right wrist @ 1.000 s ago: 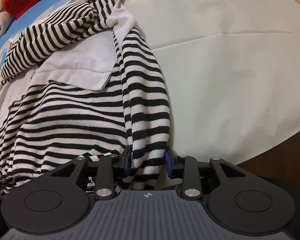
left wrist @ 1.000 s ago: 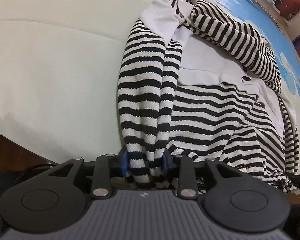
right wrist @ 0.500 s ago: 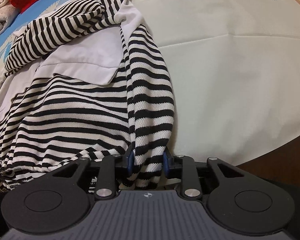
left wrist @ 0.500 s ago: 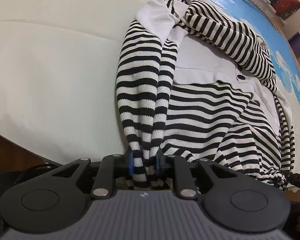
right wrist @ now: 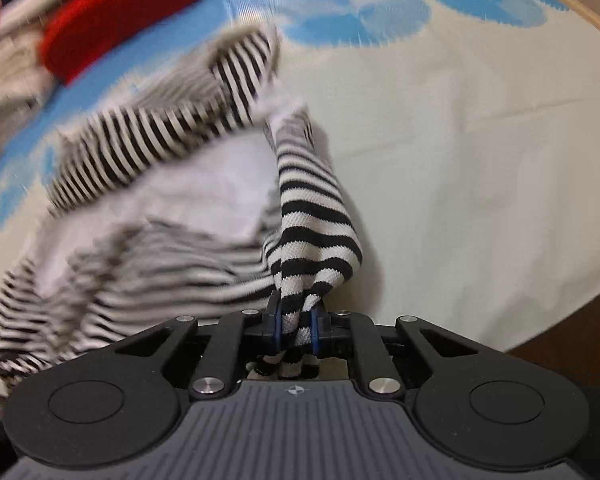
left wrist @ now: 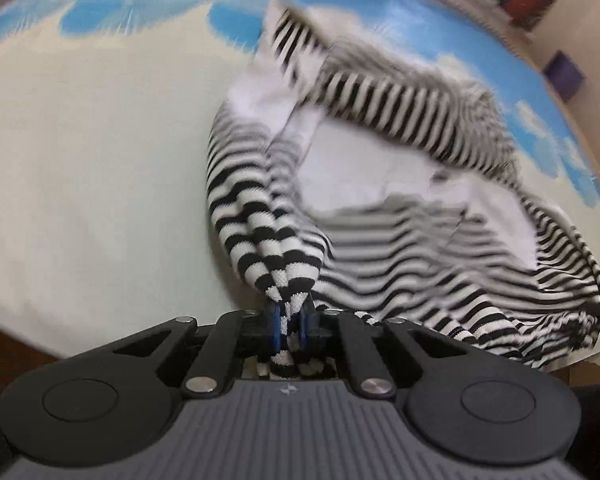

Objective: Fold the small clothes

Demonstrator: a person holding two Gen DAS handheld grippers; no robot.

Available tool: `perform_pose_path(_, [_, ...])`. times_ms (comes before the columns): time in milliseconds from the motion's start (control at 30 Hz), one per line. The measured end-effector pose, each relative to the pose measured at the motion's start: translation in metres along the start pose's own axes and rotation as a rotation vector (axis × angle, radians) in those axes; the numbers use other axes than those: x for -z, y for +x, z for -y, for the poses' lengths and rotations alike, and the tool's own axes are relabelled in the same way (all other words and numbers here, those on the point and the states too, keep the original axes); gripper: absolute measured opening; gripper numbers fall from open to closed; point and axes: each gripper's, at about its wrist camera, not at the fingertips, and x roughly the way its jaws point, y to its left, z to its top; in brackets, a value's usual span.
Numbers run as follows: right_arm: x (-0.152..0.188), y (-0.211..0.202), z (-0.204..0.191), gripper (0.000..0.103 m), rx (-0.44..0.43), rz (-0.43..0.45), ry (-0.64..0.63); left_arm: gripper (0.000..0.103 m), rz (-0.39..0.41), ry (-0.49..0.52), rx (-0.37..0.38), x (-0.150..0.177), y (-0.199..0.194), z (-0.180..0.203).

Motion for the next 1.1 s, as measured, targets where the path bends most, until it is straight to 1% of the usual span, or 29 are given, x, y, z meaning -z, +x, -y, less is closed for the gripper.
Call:
perform_pose_path(67, [-0.011,-0.021,0.001,0.012,-0.038,0.050,0.037,0.009,0.048,0.001,0.034,-0.012,-0.021,0.002])
perform_pose_path(133, [-0.019,-0.043,-0.001,0.012,-0.077,0.092,0.045,0.008,0.091,0.021,0.059,-0.021,-0.044,0.005])
perform_pose_path(200, [-0.022,-0.068,-0.004,0.012,-0.108,0.131,0.024,0.008,0.131,0.054,0.075,-0.023,-0.068,0.011])
perform_pose_path(300, [-0.018,-0.105,-0.006,0.012,-0.139,0.160,0.000,0.008,0.180,0.077,0.113,-0.019,-0.106,0.014])
perform_pose_path(467, [0.002,-0.169,0.002,0.012,-0.185,0.175,0.007,0.008,0.181,0.073,0.186,0.005,-0.168,0.012])
perform_pose_path(533, [0.009,-0.184,0.007,0.012,-0.200,0.169,0.038,0.008,0.177,0.069,0.218,0.013,-0.182,0.010])
perform_pose_path(567, [0.010,-0.187,0.010,0.012,-0.206,0.163,0.055,0.009,0.170,0.071,0.221,0.016,-0.185,0.009])
perform_pose_path(633, [0.006,-0.180,0.014,0.012,-0.208,0.126,0.105,0.009,0.141,0.060,0.220,0.014,-0.179,0.007])
perform_pose_path(700, [-0.003,-0.159,0.014,0.012,-0.188,0.100,0.101,0.009,0.128,0.077,0.207,0.005,-0.162,0.007])
perform_pose_path(733, [-0.010,-0.144,0.014,0.012,-0.165,0.081,0.107,0.009,0.112,0.068,0.197,-0.003,-0.149,0.007])
perform_pose_path(833, [-0.038,-0.097,0.004,0.012,-0.143,0.050,0.081,0.009,0.095,0.032,0.197,-0.042,-0.105,0.001])
perform_pose_path(900, [-0.068,-0.056,-0.003,0.012,-0.133,0.013,0.082,0.009,0.081,-0.015,0.198,-0.075,-0.072,-0.007])
perform_pose_path(933, [-0.084,-0.037,-0.007,0.013,-0.133,0.004,0.077,0.009,0.081,-0.027,0.191,-0.092,-0.054,-0.010])
perform_pose_path(967, [-0.099,-0.018,-0.014,0.013,-0.138,0.005,0.066,0.010,0.068,-0.063,0.181,-0.108,-0.036,-0.015])
perform_pose_path(1000, [-0.113,0.001,-0.019,0.017,-0.138,0.009,0.056,0.011,0.051,-0.120,0.189,-0.123,-0.018,-0.022])
perform_pose_path(1033, [-0.126,0.018,-0.022,0.023,-0.124,0.017,0.060,0.016,0.036,-0.172,0.212,-0.136,-0.001,-0.030])
perform_pose_path(1067, [-0.136,0.031,-0.022,0.027,-0.093,0.040,0.082,0.018,0.031,-0.203,0.228,-0.147,0.012,-0.037])
perform_pose_path(1100, [-0.142,0.040,-0.019,0.033,-0.057,0.075,0.106,0.019,0.047,-0.229,0.217,-0.153,0.020,-0.043])
